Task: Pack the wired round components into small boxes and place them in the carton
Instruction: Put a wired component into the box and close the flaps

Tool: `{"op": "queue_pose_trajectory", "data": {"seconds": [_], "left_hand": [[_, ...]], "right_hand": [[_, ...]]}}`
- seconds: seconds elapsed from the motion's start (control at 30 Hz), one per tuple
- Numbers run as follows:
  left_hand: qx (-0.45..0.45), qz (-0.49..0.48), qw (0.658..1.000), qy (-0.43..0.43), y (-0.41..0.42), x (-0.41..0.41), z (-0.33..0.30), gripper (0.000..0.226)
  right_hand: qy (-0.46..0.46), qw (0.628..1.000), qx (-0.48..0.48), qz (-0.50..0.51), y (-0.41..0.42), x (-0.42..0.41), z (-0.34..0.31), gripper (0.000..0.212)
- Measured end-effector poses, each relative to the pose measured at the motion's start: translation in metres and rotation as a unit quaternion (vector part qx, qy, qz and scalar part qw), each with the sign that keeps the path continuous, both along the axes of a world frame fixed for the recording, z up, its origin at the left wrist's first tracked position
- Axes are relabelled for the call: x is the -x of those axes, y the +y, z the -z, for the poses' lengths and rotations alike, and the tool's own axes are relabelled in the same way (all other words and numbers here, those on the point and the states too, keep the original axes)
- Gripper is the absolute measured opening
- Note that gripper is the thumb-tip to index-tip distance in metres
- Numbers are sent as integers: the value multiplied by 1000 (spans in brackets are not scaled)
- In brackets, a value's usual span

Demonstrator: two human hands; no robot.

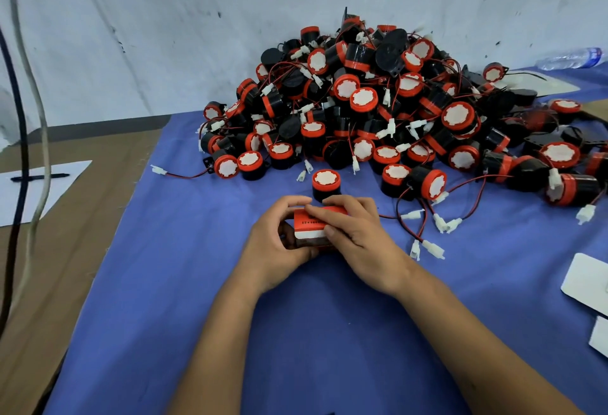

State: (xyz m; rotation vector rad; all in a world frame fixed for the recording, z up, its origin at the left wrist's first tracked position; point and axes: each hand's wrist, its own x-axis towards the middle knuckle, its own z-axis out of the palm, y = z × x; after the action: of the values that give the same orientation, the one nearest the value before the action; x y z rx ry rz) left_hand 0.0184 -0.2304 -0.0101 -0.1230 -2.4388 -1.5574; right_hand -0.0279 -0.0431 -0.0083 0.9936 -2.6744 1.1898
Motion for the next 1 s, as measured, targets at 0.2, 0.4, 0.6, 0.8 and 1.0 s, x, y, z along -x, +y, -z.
{"op": "queue_pose_trajectory", "data": {"seconds": [0.2,0.4,0.6,0.8,1.0], "left_hand": [[2,-7,1000,-20,-3,2,1,79],[-11,-15,1000,7,-4,-1,1,65],[14,-98,990,95,2,-6,3,32],[207,-174,943,195,20,-9,4,32],[215,-184,937,207,24,-14,2,31]], "right_hand": [[-53,990,128,32,5,1,1,29],[-120,970,211,15,9,3,0,23],[-64,968,233,72,1,2,7,14],[97,984,120,86,1,-1,9,16],[134,985,68,84,-1,-6,8,12]]}}
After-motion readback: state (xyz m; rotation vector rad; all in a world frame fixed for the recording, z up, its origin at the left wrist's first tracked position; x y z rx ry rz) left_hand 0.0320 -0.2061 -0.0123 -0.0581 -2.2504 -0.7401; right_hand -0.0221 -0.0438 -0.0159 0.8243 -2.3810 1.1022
